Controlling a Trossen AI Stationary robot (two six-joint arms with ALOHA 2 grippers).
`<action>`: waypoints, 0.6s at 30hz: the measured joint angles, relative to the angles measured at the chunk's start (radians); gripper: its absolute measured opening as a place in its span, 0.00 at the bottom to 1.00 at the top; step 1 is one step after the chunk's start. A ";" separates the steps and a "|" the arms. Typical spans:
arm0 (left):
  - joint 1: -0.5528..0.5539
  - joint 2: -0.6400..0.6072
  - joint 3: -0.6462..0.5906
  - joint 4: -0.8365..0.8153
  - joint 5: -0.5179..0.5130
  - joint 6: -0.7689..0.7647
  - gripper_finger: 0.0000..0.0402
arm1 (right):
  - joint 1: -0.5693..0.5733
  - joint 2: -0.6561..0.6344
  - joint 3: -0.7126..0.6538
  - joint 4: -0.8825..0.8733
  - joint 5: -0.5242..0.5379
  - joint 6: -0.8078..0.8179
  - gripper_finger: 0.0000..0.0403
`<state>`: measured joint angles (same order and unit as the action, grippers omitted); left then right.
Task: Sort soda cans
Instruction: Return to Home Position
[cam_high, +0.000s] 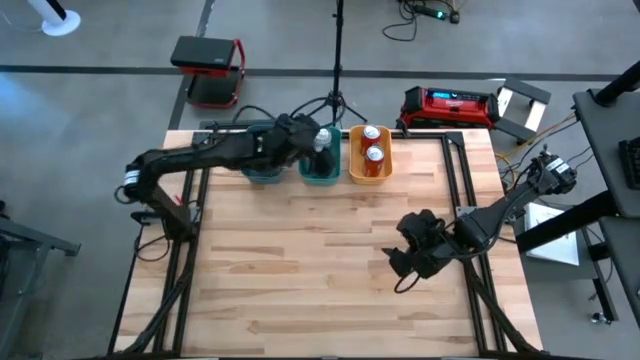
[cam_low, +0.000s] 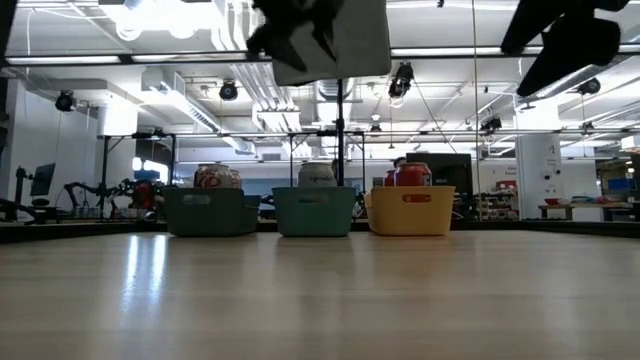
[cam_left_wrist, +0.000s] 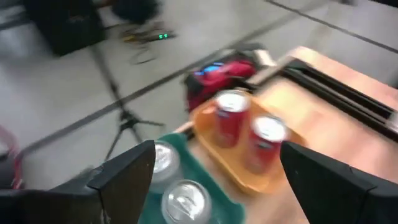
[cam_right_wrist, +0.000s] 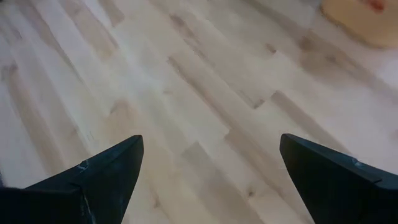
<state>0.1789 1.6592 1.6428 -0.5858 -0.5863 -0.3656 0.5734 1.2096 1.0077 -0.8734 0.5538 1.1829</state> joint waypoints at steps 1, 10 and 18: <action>-0.011 -0.020 0.000 -0.004 0.041 0.042 0.81 | -0.011 -0.002 0.000 0.012 -0.001 -0.038 0.93; -0.143 -0.149 -0.002 -0.127 0.160 0.143 0.79 | -0.071 -0.010 0.000 0.272 -0.111 -0.773 0.93; -0.243 -0.207 -0.006 -0.376 0.167 0.034 0.79 | -0.117 -0.054 0.100 0.279 0.213 -1.049 0.93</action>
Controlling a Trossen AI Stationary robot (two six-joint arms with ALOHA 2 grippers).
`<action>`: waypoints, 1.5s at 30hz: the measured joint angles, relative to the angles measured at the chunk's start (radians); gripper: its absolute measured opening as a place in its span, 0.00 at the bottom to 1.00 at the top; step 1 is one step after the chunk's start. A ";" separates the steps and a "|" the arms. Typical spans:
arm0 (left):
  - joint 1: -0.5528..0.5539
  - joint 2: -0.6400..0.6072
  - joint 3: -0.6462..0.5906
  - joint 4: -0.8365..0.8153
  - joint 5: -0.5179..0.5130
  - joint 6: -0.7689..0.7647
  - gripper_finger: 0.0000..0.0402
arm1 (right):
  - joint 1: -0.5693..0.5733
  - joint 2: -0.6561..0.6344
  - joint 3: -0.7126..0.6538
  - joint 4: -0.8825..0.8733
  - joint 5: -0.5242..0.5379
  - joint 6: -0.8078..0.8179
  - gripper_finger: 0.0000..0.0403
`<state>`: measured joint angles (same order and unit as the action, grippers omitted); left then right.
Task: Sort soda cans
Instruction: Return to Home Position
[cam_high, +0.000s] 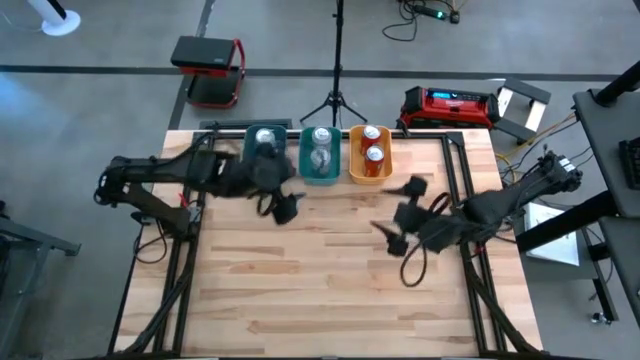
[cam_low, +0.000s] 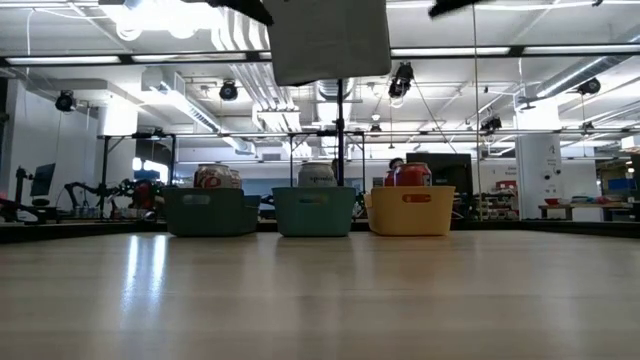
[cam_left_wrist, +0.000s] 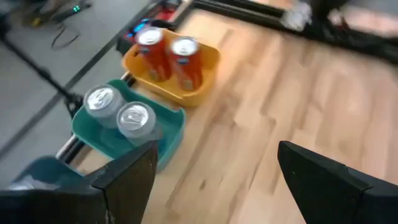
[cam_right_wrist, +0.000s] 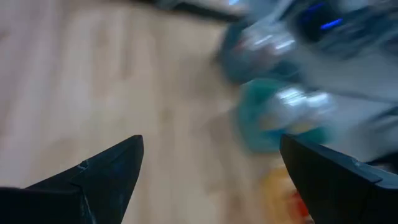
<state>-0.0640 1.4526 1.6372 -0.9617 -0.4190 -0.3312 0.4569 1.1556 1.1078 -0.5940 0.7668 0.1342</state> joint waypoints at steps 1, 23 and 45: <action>-0.026 -0.009 -0.004 0.005 0.003 0.039 0.79 | -0.002 -0.008 0.022 0.004 0.041 0.009 0.93; -0.229 -0.376 -0.638 0.778 0.009 0.086 0.79 | -0.174 -0.406 -0.428 0.627 -0.407 0.030 0.93; -0.215 -0.541 -0.906 0.945 0.019 0.140 0.79 | -0.503 -0.734 -0.630 0.516 -0.741 -0.066 0.93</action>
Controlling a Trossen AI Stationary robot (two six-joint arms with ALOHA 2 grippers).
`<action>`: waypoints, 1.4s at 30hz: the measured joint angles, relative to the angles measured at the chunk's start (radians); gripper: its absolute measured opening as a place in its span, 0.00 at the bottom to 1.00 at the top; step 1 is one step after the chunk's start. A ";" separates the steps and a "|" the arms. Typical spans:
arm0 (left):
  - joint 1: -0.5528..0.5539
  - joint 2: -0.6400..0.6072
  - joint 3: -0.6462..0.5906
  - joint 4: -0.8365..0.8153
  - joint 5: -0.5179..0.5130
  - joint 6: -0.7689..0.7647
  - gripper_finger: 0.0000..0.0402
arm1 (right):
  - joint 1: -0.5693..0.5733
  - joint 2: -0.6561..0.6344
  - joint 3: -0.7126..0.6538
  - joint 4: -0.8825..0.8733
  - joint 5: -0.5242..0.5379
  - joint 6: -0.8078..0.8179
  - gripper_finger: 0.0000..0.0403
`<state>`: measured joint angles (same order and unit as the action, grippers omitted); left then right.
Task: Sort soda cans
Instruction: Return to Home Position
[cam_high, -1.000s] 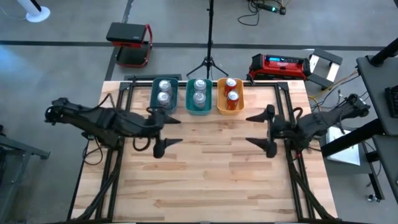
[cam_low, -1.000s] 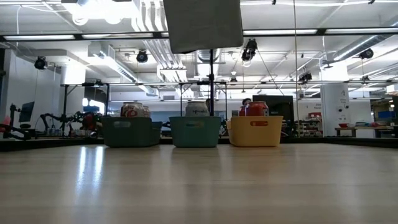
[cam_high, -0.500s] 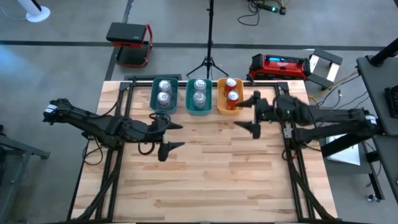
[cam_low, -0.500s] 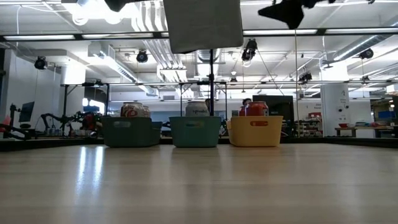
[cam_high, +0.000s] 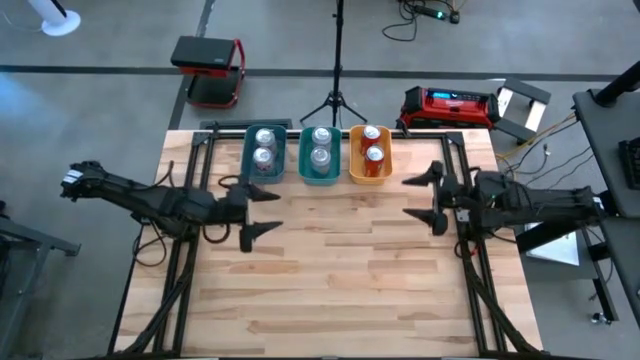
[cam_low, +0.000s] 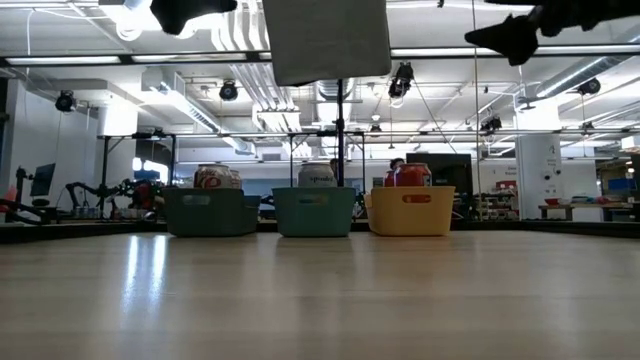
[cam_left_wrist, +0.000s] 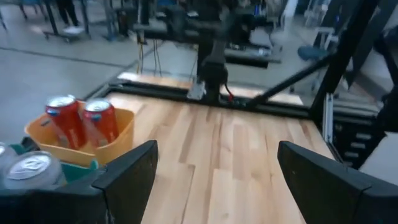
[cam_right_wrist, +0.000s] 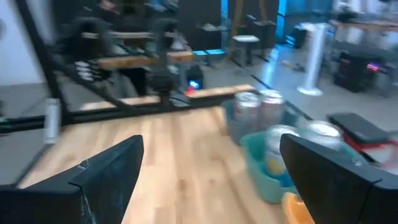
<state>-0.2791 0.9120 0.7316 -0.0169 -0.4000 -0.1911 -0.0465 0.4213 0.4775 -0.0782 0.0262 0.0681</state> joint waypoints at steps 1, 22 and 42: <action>0.007 -0.027 -0.030 0.024 0.000 0.006 0.79 | 0.022 -0.007 -0.023 0.010 0.000 0.003 0.93; 0.217 -0.357 -0.433 0.180 0.259 -0.002 0.79 | 0.072 -0.193 -0.168 -0.246 0.185 -0.035 0.93; 0.232 -0.814 -0.721 0.122 0.208 0.043 0.79 | 0.072 -0.410 -0.431 0.119 0.148 -0.131 0.93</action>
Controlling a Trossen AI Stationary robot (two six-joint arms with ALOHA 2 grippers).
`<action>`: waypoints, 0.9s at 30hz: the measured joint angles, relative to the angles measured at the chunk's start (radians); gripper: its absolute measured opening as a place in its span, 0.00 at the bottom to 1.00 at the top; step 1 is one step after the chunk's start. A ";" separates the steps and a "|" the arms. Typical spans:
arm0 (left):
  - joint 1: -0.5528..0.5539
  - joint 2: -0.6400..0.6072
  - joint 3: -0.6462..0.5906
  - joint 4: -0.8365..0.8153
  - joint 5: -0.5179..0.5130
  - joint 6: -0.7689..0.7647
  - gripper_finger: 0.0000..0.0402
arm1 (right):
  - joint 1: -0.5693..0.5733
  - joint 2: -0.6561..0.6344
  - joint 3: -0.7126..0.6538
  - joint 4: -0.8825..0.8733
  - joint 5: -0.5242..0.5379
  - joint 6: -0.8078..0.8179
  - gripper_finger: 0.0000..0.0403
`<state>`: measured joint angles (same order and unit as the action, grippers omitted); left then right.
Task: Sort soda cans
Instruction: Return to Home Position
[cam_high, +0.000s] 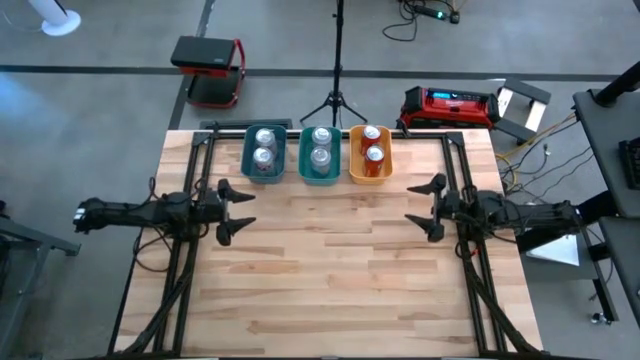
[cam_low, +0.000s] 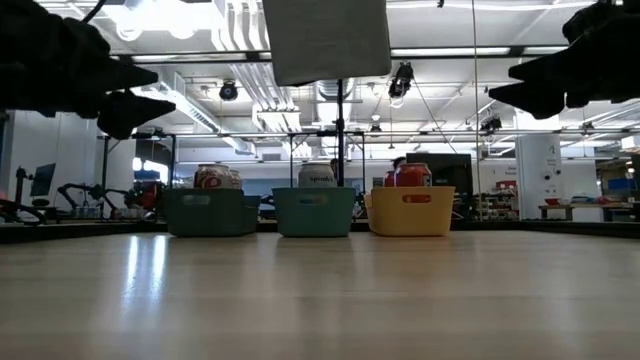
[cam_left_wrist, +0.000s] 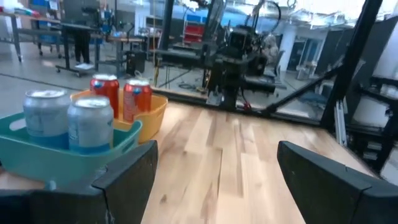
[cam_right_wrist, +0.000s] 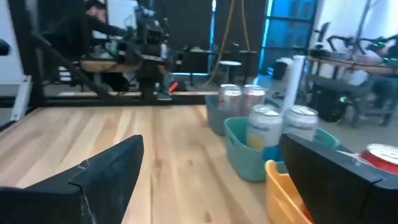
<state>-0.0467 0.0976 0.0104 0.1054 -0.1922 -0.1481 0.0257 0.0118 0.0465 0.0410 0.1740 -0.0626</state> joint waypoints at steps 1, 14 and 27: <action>0.000 -0.023 0.002 -0.039 0.000 -0.003 0.79 | 0.000 -0.005 -0.020 0.032 -0.016 0.010 0.93; 0.000 -0.099 0.000 -0.073 0.108 0.057 0.79 | 0.000 0.036 -0.033 0.000 -0.024 0.119 0.93; 0.005 -0.081 0.001 -0.080 0.101 0.091 0.79 | 0.000 0.044 -0.026 -0.010 -0.023 0.141 0.93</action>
<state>-0.0422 0.0168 0.0116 0.0257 -0.0912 -0.0566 0.0257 0.0555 0.0200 0.0311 0.1505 0.0784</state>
